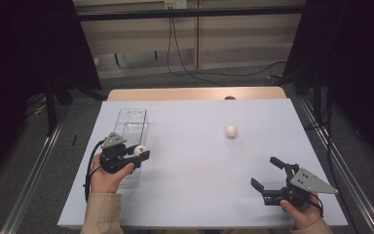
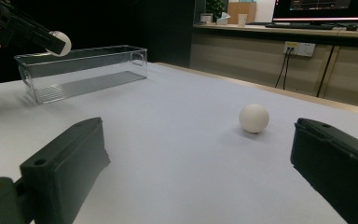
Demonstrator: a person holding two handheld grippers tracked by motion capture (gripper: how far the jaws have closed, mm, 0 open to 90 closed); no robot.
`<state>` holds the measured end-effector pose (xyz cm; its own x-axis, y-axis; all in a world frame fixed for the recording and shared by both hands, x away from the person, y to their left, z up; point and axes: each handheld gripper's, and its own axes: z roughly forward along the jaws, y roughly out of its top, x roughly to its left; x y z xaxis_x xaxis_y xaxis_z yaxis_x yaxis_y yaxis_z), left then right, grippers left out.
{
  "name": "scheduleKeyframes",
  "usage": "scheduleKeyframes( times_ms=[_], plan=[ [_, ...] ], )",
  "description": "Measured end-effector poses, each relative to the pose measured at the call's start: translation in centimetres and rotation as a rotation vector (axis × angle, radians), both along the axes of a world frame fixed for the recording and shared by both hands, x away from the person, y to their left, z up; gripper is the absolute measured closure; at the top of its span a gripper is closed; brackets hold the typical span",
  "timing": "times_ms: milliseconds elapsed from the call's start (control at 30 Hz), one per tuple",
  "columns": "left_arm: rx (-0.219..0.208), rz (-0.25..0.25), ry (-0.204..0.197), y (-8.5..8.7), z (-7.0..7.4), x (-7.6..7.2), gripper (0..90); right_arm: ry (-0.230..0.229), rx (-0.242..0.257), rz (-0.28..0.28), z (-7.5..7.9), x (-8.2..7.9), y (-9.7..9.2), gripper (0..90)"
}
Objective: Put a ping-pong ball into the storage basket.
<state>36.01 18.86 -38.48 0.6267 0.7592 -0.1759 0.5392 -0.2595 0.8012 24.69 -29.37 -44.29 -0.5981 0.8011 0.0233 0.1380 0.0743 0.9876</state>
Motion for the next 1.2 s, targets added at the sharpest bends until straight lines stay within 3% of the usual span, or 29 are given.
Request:
scheduleKeyframes(
  times_ms=[1200],
  plan=[
    [0.023, 0.058, -0.025, 1.4, 0.0, 0.2, 50.8, -0.001, 0.0, 0.001, 0.0, 0.0, 0.0, 2.9]
  ],
)
